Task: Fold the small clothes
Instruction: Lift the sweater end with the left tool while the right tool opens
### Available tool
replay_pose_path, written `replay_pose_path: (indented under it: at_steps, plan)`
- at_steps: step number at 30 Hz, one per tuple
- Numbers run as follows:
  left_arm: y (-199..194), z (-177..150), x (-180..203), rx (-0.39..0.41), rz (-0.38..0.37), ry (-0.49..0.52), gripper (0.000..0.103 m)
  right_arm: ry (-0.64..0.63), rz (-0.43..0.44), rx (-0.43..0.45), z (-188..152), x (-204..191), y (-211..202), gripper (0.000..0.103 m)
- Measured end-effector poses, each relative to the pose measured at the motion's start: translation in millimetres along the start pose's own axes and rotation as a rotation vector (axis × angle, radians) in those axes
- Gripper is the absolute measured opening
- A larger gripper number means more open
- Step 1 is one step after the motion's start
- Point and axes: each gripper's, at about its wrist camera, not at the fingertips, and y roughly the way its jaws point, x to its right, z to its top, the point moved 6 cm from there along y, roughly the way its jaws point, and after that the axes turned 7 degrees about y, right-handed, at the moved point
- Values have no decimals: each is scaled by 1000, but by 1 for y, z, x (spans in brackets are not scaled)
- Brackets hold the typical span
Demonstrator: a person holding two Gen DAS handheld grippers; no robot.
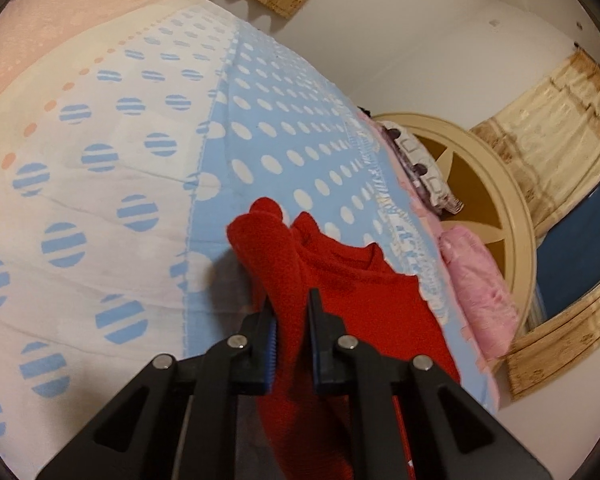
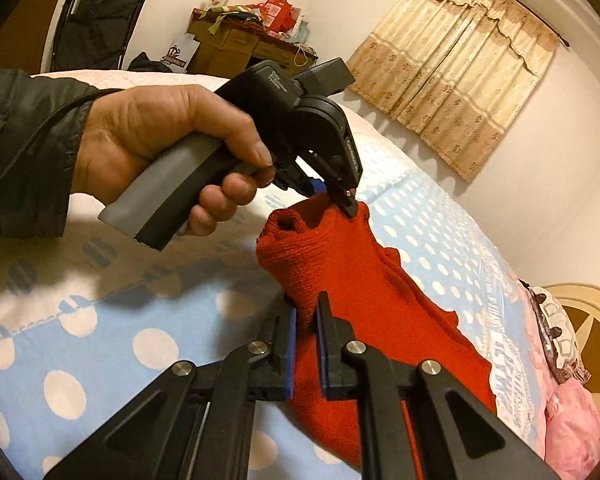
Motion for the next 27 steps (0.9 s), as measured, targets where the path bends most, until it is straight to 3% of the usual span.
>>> replay_pose_path:
  at_steps: [3, 5, 7, 9, 11, 12, 13, 19, 27]
  plan:
    - [3, -3, -1, -16, 51, 15, 15, 1, 18, -7, -4, -7, 4, 8]
    - [6, -6, -7, -35, 83, -3, 22, -3, 28, -10, -4, -13, 5, 8]
    - [8, -9, -12, -50, 84, -29, 51, -13, 40, -13, -5, -20, 5, 8]
    - [10, -12, -15, -51, 92, -32, 53, -22, 46, -15, -6, -23, 6, 8]
    - [15, -15, -14, -74, 89, -14, 44, -25, 51, -19, -7, -25, 7, 8]
    - [17, -16, -14, -81, 94, -8, 18, -25, 51, -20, -8, -25, 8, 8]
    - [18, -18, -15, -94, 97, -7, 13, -24, 50, -20, -8, -23, 7, 8]
    - [4, -11, -8, -46, 47, -30, 13, -5, 48, -8, -7, -10, 2, 8]
    - [-3, 15, 45, 30, -50, -5, 13, 64, -14, 26, -9, 36, -16, 8]
